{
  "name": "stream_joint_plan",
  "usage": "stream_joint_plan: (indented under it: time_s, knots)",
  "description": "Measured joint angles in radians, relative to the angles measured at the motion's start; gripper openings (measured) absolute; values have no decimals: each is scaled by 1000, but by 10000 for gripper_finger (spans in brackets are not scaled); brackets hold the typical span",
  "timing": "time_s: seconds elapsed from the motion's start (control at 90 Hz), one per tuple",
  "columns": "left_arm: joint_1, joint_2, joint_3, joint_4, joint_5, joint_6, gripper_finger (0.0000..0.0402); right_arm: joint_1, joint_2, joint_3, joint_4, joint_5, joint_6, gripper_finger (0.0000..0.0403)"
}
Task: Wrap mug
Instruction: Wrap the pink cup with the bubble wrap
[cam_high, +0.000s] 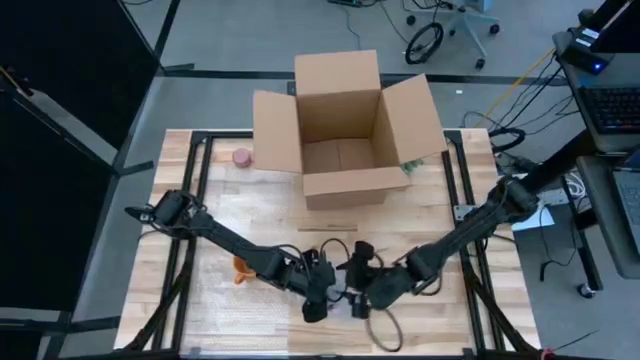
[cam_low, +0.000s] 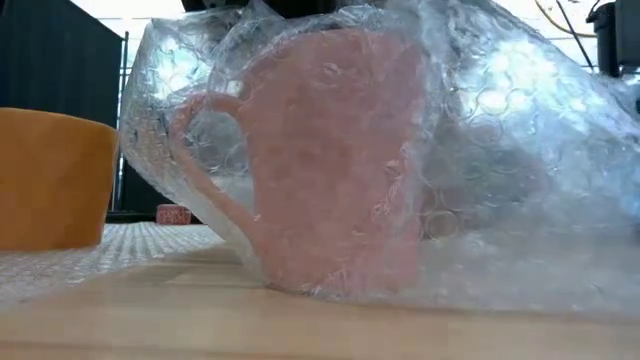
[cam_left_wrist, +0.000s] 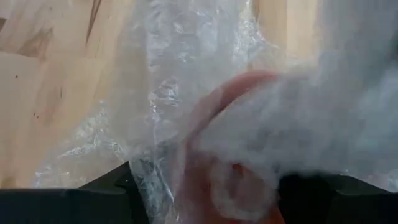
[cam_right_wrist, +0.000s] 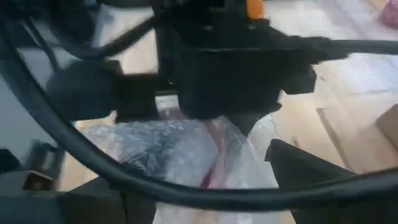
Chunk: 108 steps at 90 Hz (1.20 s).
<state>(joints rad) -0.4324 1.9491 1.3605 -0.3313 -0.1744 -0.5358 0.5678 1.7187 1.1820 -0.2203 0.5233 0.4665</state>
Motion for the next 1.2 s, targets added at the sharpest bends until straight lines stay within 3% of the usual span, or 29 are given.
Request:
stream_joint_plan:
  time_s: [0.256,0.456,0.644,1.056,1.2]
  knots:
    - [-2,0,-2,-8,7,12,237,-15,182,132,-153,13,43,265]
    - [-1,-24,-2,-35,29,19,237,-16,203,137,-178,11,64,265]
    - [-6,-136,0,-80,15,59,237,-18,209,132,-199,-9,68,265]
    - [-37,-397,2,-226,-231,127,237,-19,211,129,-202,-17,34,265]
    - [-84,-432,1,-279,-343,125,237,-54,211,129,-200,-115,11,265]
